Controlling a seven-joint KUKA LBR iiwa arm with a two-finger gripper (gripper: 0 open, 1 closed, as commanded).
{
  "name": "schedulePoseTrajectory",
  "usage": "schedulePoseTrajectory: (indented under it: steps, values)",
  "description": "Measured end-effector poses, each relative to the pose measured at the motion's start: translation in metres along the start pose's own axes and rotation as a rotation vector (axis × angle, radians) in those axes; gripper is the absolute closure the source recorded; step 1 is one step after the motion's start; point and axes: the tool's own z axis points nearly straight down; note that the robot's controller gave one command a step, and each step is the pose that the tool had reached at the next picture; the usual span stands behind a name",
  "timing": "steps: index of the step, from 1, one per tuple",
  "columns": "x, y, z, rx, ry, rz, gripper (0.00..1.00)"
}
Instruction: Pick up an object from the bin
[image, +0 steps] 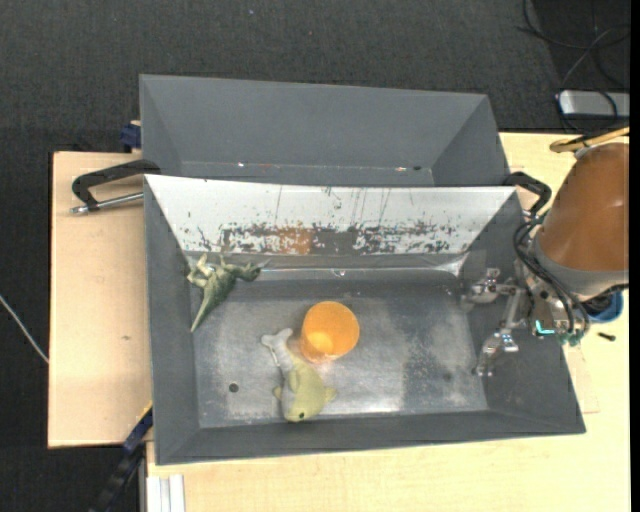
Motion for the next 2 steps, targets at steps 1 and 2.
schedulePoseTrajectory:
  steps: [1,2]
  values:
    - [-0.084,0.064,0.083,0.000,-0.019,0.068,0.00]
    - [-0.067,0.201,0.050,-0.004,-0.013,-0.020,0.00]
